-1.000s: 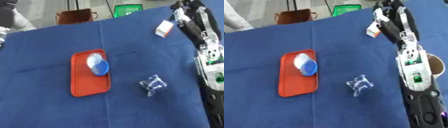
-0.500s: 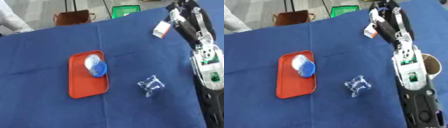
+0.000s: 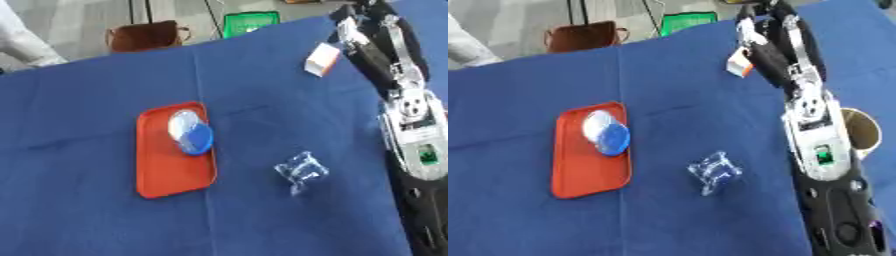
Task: Pick up objects on the table and place them in the box.
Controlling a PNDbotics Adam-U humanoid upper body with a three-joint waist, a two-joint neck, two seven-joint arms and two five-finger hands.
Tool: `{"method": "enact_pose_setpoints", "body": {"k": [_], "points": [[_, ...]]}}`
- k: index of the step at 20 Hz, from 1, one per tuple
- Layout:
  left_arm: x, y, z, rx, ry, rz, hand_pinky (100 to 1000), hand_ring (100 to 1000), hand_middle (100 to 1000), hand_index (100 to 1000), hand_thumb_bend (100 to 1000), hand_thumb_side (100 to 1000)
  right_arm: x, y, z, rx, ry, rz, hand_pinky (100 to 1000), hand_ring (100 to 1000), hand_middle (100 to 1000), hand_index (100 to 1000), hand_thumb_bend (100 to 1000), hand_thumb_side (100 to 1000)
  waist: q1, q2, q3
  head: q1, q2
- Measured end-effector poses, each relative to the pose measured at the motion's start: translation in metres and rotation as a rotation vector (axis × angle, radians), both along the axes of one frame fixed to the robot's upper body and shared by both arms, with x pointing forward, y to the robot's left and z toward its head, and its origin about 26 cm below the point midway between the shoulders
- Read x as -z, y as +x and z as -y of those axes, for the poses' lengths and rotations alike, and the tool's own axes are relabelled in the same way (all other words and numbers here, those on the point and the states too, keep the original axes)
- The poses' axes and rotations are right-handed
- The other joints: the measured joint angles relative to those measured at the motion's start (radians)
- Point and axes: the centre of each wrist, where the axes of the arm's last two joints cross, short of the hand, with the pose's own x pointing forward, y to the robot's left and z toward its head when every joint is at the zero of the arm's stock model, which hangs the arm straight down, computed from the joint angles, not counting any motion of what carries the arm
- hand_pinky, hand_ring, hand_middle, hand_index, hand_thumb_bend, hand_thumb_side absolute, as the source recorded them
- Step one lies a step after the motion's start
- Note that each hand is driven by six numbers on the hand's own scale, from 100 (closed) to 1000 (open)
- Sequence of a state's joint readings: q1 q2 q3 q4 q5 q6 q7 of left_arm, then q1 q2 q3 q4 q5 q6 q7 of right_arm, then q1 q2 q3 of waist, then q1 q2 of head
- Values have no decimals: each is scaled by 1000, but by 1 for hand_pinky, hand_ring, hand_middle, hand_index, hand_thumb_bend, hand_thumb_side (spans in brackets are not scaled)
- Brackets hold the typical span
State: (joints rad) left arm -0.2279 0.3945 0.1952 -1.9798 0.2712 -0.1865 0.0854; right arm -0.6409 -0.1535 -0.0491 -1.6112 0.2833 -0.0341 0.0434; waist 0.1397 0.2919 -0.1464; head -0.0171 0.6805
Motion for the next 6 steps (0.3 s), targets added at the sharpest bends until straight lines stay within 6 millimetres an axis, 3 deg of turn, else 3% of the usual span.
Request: {"method": "enact_pose_setpoints", "body": {"k": [6], "points": [[0,0,0,1,6,-4,715,707,733,873,524,1000,0,0,0,0,0,2,702,517,635,855,100,559,0,0,1,-5,0]]}}
